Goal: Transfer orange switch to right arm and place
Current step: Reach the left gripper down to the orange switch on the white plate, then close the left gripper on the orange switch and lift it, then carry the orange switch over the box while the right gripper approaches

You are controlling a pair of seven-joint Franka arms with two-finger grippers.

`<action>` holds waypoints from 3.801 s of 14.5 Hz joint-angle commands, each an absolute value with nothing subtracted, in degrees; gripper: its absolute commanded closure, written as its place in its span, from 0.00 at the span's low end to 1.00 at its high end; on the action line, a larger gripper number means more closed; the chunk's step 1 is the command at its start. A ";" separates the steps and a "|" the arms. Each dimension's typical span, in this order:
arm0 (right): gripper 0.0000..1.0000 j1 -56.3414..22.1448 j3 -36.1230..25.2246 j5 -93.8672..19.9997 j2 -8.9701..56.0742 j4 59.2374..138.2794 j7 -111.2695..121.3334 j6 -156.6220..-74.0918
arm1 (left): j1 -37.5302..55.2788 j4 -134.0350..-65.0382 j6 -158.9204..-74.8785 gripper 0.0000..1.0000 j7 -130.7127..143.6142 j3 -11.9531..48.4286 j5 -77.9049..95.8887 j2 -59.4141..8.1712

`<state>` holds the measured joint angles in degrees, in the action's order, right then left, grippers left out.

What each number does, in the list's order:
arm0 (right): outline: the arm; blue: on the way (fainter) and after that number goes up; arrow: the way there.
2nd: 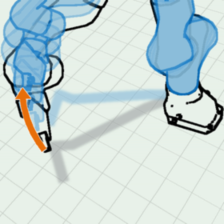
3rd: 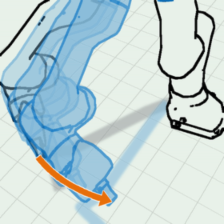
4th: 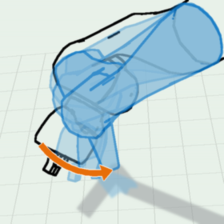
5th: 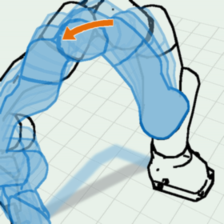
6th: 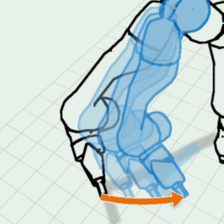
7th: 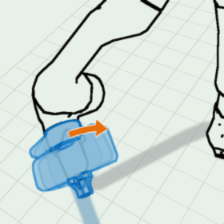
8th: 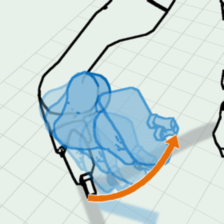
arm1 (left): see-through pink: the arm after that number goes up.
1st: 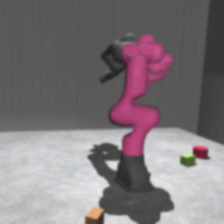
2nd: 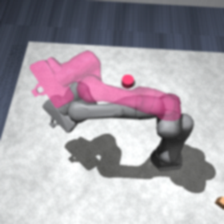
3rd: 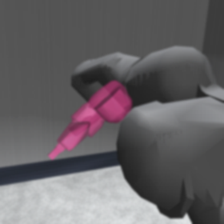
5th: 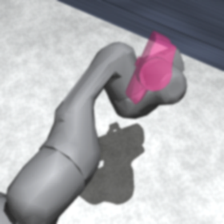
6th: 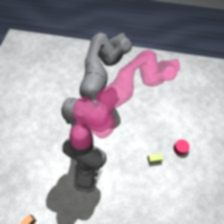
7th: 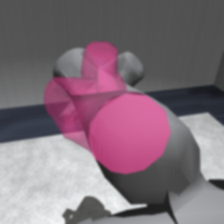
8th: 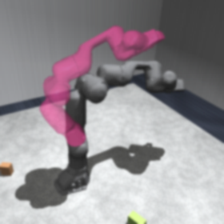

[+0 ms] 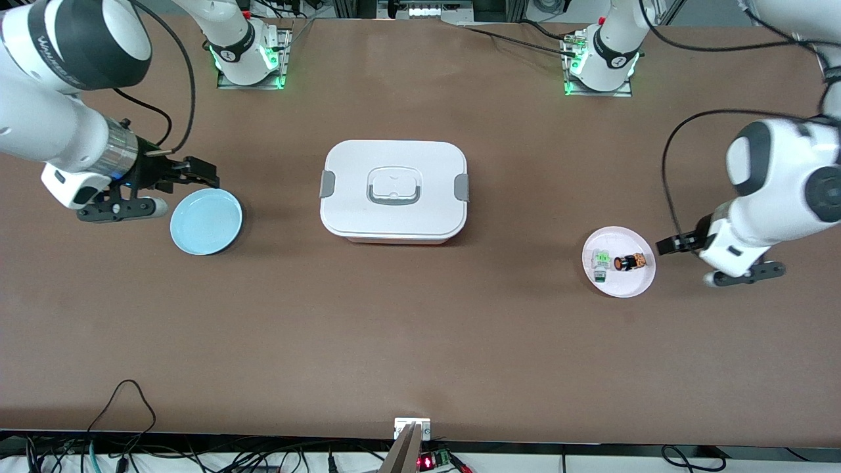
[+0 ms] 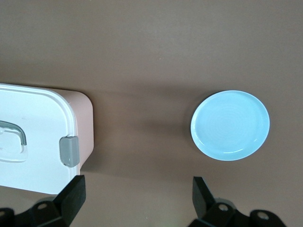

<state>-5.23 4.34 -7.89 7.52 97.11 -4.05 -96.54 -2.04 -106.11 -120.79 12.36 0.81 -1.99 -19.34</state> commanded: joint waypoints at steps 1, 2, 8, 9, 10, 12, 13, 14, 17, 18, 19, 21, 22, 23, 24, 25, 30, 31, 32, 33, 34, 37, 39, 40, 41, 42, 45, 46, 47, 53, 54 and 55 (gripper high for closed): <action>0.00 -6.15 4.13 -8.61 8.08 96.59 -4.66 -96.77 | -1.76 -108.71 -128.12 0.00 13.97 0.88 -1.67 -23.36; 0.00 -6.15 4.13 -8.53 8.17 96.59 -4.57 -96.59 | -1.76 -110.37 -131.10 0.00 13.89 1.05 -1.67 -24.07; 0.00 -5.80 3.96 -8.35 9.41 96.68 -4.57 -96.42 | -2.37 -116.36 -143.43 0.00 13.62 1.41 -1.76 -26.98; 0.00 -5.80 3.96 -8.35 9.40 96.77 -4.57 -96.68 | -2.37 -116.54 -143.61 0.00 13.71 1.49 -1.76 -27.07; 0.00 -5.80 3.96 -8.35 9.49 96.77 -4.57 -96.77 | -2.29 -116.54 -143.79 0.01 13.62 1.49 -1.67 -27.42; 0.00 -5.71 3.96 -8.26 9.49 96.86 -4.66 -96.77 | -2.37 -116.89 -144.84 0.01 13.62 1.58 -1.67 -28.21; 0.00 -5.71 3.96 -8.26 9.41 96.94 -4.75 -96.77 | -2.37 -117.42 -145.28 0.01 13.62 1.58 -1.67 -28.30; 0.00 -5.71 3.87 -8.26 9.40 97.03 -4.75 -96.77 | -2.46 -117.68 -146.33 0.01 13.62 2.19 -1.67 -28.47; 0.00 -5.80 3.87 -8.26 9.49 97.03 -4.75 -96.86 | -2.55 -117.69 -148.18 0.01 13.54 2.46 -1.67 -29.97; 0.00 -5.71 3.95 -8.26 9.49 97.03 -4.75 -96.86 | -2.55 -117.86 -148.18 0.01 13.45 2.46 -1.67 -30.06; 0.00 -5.71 3.87 -8.26 9.49 97.12 -4.75 -96.86 | -2.55 -118.04 -148.18 0.02 13.36 2.55 -1.67 -30.06; 0.00 -5.71 3.87 -8.26 9.49 97.03 -4.75 -96.86 | -2.72 -118.21 -148.18 0.10 12.75 2.55 -1.67 -30.06; 0.00 -5.80 3.95 -8.26 9.49 97.03 -4.75 -96.86 | -2.81 -118.21 -148.18 0.21 11.96 2.55 -1.76 -30.06; 0.00 -5.89 3.87 -8.17 9.49 97.03 -4.75 -96.86 | -2.81 -118.21 -148.10 0.34 11.43 2.55 -1.67 -30.06; 0.00 -5.89 3.87 -8.17 9.49 97.03 -4.75 -96.86 | -2.90 -118.21 -147.83 0.45 11.43 2.55 -1.67 -30.06; 0.00 -5.89 3.87 -8.17 9.49 97.03 -4.75 -96.86 | -2.90 -118.21 -147.75 0.52 11.16 2.55 -1.76 -30.06; 0.00 -5.98 3.87 -8.44 9.40 96.86 -4.83 -96.94 | -3.52 -114.19 -140.40 0.54 6.51 2.55 -1.76 -26.47; 0.00 -5.98 3.95 -8.61 9.40 96.77 -4.83 -97.03 | -3.52 -111.65 -135.49 0.54 5.55 2.55 -1.76 -25.41; 0.00 -5.72 4.04 -8.79 9.14 96.59 -4.83 -97.12 | -3.52 -108.58 -130.13 0.54 3.97 2.90 -1.76 -24.97; 0.00 -5.54 4.04 -9.22 8.62 96.42 -4.49 -97.21 | -3.52 -106.28 -126.51 0.54 1.61 3.42 -1.76 -24.44; 0.00 -5.54 4.04 -11.40 8.00 96.33 -4.13 -97.21 | -3.52 -104.95 -124.82 0.53 -0.77 4.30 -1.76 -24.00; 0.00 -5.62 4.13 -21.24 7.21 96.15 -3.78 -97.12 | -3.60 -104.33 -124.45 0.53 -10.51 7.46 -1.32 -21.54; 0.00 -5.71 4.13 -28.17 7.21 96.15 -3.60 -97.21 | -3.60 -103.19 -124.54 0.52 -18.06 8.61 5.84 -21.18; 0.00 -5.71 4.13 -32.65 7.21 96.15 -3.43 -97.21 | -3.60 -102.75 -124.63 0.52 -23.67 8.61 10.85 -21.44; 0.00 -5.80 4.13 -37.05 7.29 96.24 -2.99 -97.29 | -3.52 -101.70 -124.63 0.51 -29.21 8.61 15.42 -21.79; 0.00 -5.71 4.13 -41.79 7.38 96.15 -2.38 -97.38 | -3.25 -101.08 -124.54 0.51 -34.75 8.61 20.34 -21.97; 0.00 -5.71 4.13 -51.91 8.43 96.24 -0.18 -97.56 | -3.51 -100.99 -124.45 0.50 -47.16 11.15 33.71 -21.80; 0.00 -5.71 4.13 -54.38 8.61 96.41 0.43 -97.56 | -3.69 -100.99 -124.37 0.50 -51.46 12.73 38.62 -21.62; 0.00 -5.71 4.13 -56.84 8.87 96.50 1.05 -97.56 | -3.78 -100.90 -124.37 0.50 -54.98 13.35 42.93 -21.53; 0.00 -6.15 4.13 -65.74 10.37 96.86 2.37 -97.47 | -3.96 -101.16 -120.87 0.52 -86.28 19.33 73.87 -21.01; 0.00 -6.85 4.13 -65.83 10.55 96.86 2.11 -97.56 | -3.96 -101.08 -119.11 0.51 -88.14 20.03 76.44 -21.18; 0.00 -6.94 4.13 -65.92 10.72 96.86 1.94 -97.65 | -3.87 -100.99 -117.79 0.51 -89.81 21.00 79.07 -21.27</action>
